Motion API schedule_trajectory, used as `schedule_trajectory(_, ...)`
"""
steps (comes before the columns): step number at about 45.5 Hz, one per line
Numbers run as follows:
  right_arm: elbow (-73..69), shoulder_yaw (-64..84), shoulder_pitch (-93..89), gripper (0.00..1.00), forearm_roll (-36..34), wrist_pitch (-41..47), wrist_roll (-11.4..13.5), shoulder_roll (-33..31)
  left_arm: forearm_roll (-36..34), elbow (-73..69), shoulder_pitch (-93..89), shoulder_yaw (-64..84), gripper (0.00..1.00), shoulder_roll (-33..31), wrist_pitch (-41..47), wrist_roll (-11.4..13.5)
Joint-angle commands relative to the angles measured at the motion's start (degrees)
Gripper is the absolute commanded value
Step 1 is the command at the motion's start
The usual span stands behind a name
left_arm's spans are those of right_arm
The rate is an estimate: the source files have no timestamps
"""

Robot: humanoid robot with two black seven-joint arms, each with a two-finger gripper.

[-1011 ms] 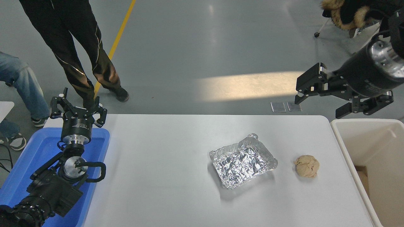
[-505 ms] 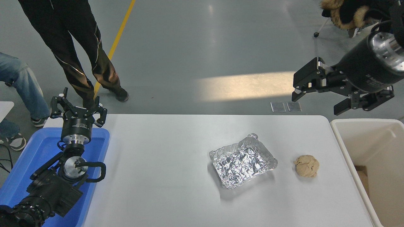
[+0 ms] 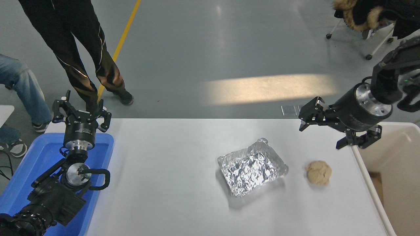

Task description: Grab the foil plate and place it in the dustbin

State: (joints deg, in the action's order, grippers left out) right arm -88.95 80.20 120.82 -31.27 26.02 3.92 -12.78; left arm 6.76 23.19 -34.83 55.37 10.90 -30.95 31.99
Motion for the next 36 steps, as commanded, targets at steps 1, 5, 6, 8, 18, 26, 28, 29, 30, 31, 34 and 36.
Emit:
schedule_trajectory(1,3.87,-3.55,-14.46,0.99,-10.39,-8.61,0.04,2.59,0.00,0.01,-0.06,0.00,0.99,-0.01,0.01,0.00)
schedule_trajectory(5,5.71,-5.93,-17.45,0.99,-11.79,-9.93,0.04,2.68,0.00,0.01,0.03,0.00,0.99,-0.01,0.01,0.00)
schedule_trajectory(6,6.15,-6.20,-18.07,0.99,-12.15,-10.46,0.04,2.68,0.00,0.01,0.03,0.00,0.99,-0.01,0.01,0.00)
schedule_trajectory(8,7.20,-6.64,-19.38,0.99,-12.94,-11.42,0.04,2.85,0.00,0.01,-0.06,0.00,0.99,-0.01,0.01,0.00)
schedule_trajectory(18,13.44,-12.61,-28.88,0.99,-15.49,-15.91,0.04,6.98,-0.08,0.01,-0.06,0.00,0.99,0.08,0.01,0.00)
schedule_trajectory(26,19.34,-16.48,-34.68,0.99,-15.31,-17.23,0.13,9.44,-0.08,0.01,-0.06,0.00,0.99,-0.01,-0.08,0.00)
schedule_trajectory(28,20.04,-16.57,-35.39,0.99,-15.14,-17.84,0.13,9.71,-0.08,0.01,-0.06,0.00,0.99,-0.01,0.01,0.00)
schedule_trajectory(29,20.39,-16.57,-35.82,0.99,-14.96,-18.19,0.21,9.88,-0.08,0.01,-0.06,0.00,0.99,-0.01,0.01,0.00)
schedule_trajectory(30,20.74,-16.57,-36.26,0.99,-14.87,-18.46,0.22,10.14,-0.08,0.01,-0.06,0.00,0.99,-0.01,0.01,0.00)
schedule_trajectory(31,21.18,-16.66,-36.70,0.99,-14.87,-18.72,0.39,10.41,-0.08,0.01,-0.06,0.00,0.99,-0.01,0.01,0.00)
schedule_trajectory(34,23.29,-16.66,-38.37,0.99,-14.79,-19.25,1.00,11.20,-0.08,0.01,-0.06,0.00,0.99,-0.01,0.01,0.00)
schedule_trajectory(36,24.78,-16.66,-39.51,0.99,-14.70,-19.25,1.53,11.81,-0.08,0.01,-0.06,0.00,0.99,-0.01,-0.08,0.00)
